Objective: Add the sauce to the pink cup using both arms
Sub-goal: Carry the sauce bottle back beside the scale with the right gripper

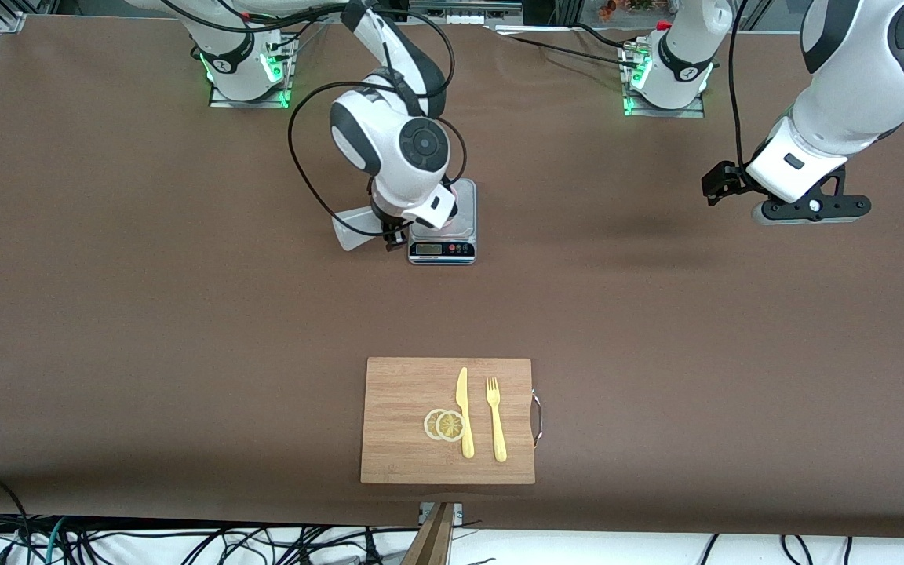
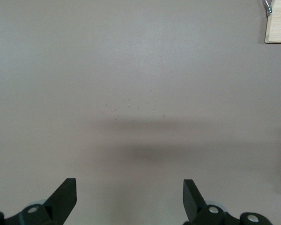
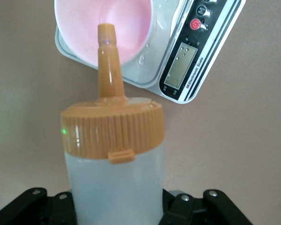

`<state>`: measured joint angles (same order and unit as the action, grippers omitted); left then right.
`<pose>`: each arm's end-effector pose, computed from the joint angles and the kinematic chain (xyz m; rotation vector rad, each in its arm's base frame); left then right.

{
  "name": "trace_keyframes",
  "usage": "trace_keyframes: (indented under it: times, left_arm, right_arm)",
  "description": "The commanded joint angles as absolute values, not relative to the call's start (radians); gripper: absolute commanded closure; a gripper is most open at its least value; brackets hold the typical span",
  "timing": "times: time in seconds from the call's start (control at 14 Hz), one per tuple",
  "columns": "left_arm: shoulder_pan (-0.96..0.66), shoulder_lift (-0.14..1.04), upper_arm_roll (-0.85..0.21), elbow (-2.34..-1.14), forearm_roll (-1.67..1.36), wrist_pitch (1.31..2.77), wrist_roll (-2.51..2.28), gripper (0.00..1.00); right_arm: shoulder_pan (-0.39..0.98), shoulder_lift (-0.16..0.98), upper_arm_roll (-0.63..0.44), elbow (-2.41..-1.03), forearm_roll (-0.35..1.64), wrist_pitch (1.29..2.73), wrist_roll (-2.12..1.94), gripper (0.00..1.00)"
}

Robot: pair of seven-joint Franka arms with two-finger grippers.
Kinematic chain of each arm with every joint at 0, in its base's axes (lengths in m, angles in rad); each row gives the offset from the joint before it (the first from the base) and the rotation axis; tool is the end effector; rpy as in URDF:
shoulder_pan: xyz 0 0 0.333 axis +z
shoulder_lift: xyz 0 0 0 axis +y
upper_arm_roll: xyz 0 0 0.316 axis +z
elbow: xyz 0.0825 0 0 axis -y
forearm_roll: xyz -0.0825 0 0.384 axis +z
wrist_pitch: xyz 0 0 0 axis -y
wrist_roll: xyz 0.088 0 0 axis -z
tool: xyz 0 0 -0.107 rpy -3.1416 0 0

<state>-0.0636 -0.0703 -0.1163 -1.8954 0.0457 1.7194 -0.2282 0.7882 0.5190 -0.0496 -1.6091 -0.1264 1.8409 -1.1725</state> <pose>0.5208 -0.0918 0.5214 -3.0643 -0.0611 0.1431 0.4867 0.4345 0.3070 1.6801 2.5198 -0.4738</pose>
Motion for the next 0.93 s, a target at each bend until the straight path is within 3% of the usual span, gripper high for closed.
trace_keyframes:
  times: [0.0, 0.86]
  left_arm:
    - [-0.054, -0.074, -0.126, -1.898, 0.057, 1.709, -0.225, 0.00]
    - [-0.055, -0.077, -0.129, -1.894, 0.057, 1.706, -0.224, 0.00]
  right_arm:
    - [0.747, 0.503, -0.051, -1.606, -0.071, 1.847, -1.270, 1.00]
    - [0.394, 0.499, -0.052, -1.609, 0.304, 1.884, -1.773, 1.00]
